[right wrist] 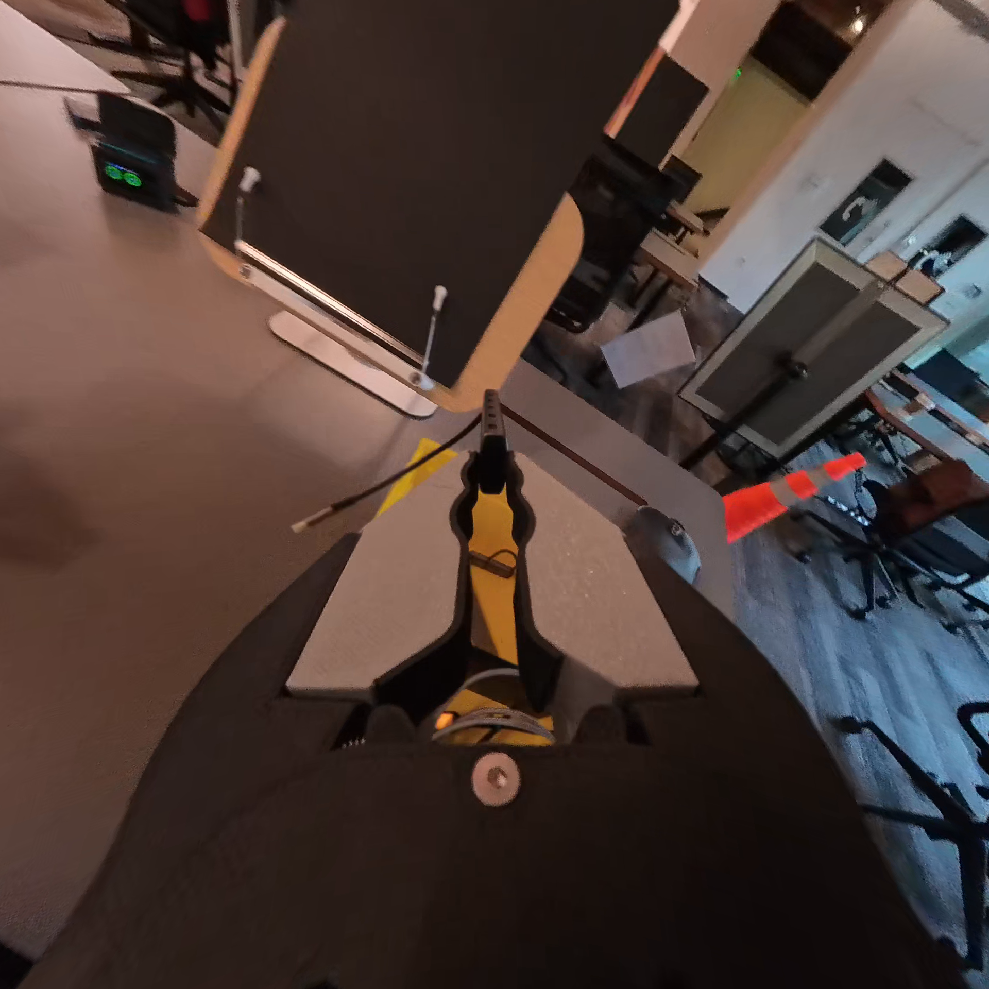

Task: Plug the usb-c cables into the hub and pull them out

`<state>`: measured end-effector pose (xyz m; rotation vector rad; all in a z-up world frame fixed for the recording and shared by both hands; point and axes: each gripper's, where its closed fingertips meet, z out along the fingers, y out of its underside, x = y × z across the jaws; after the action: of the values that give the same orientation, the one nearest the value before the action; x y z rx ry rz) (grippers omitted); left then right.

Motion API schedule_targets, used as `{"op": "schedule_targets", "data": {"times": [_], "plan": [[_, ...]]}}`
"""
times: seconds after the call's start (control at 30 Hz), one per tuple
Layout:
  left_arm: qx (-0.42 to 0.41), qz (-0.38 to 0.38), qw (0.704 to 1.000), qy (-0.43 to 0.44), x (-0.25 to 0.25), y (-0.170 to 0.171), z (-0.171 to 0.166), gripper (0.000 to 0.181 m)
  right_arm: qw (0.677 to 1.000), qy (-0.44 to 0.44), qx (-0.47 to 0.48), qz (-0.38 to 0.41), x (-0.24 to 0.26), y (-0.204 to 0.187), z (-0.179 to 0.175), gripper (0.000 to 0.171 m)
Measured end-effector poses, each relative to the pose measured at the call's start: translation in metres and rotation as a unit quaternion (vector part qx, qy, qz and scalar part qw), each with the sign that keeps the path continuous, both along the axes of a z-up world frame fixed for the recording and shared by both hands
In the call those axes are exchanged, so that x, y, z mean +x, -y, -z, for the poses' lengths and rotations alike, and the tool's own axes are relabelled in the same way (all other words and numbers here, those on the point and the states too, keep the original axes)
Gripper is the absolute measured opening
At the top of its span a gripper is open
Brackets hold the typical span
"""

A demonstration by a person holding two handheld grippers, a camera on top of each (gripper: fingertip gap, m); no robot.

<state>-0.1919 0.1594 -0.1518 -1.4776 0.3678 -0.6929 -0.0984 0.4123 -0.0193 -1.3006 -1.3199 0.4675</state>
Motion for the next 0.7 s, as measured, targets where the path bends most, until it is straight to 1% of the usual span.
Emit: {"op": "schedule_targets", "data": {"times": [0.07,0.17,0.23,0.33,0.4,0.47,0.53,0.57,0.6,0.63,0.67,0.7], "plan": [[-0.003,0.001,1.000,0.000,0.000,-0.001,0.001,0.011,1.000,-0.008,-0.004,0.024,0.001,-0.024,0.003,0.007],[-0.004,0.000,1.000,0.004,-0.001,-0.001,0.000,0.010,0.996,-0.040,0.024,0.072,0.007,-0.053,-0.005,0.006],[-0.005,-0.002,1.000,0.010,-0.003,-0.001,0.000,0.009,0.995,-0.060,0.032,0.075,0.008,-0.058,-0.012,0.006],[-0.012,-0.001,1.000,0.020,-0.005,-0.003,0.000,0.009,0.997,-0.031,0.022,0.073,0.002,-0.060,-0.001,0.006],[-0.017,0.001,1.000,0.023,-0.005,-0.004,0.001,0.009,0.997,0.021,0.012,0.080,-0.002,-0.066,0.020,0.006],[-0.020,0.000,1.000,0.023,-0.005,-0.005,0.001,0.009,0.989,0.114,-0.047,0.076,-0.007,-0.071,0.063,0.006],[-0.019,0.000,1.000,0.024,-0.005,-0.005,0.001,0.009,0.970,0.202,-0.119,0.065,-0.012,-0.071,0.108,0.010],[-0.019,-0.001,0.999,0.028,-0.006,-0.005,0.001,0.009,0.959,0.234,-0.147,0.065,-0.013,-0.071,0.125,0.014],[-0.021,-0.001,0.999,0.034,-0.007,-0.005,0.001,0.010,0.948,0.261,-0.168,0.068,-0.015,-0.073,0.139,0.022],[-0.023,-0.001,0.999,0.040,-0.008,-0.005,0.000,0.011,0.936,0.290,-0.188,0.070,-0.015,-0.073,0.153,0.036],[-0.025,-0.003,0.999,0.047,-0.010,-0.005,0.000,0.012,0.919,0.324,-0.209,0.077,-0.014,-0.074,0.168,0.060],[-0.027,-0.004,0.998,0.056,-0.011,-0.006,0.000,0.011,0.902,0.358,-0.222,0.091,-0.010,-0.077,0.181,0.080]]}}
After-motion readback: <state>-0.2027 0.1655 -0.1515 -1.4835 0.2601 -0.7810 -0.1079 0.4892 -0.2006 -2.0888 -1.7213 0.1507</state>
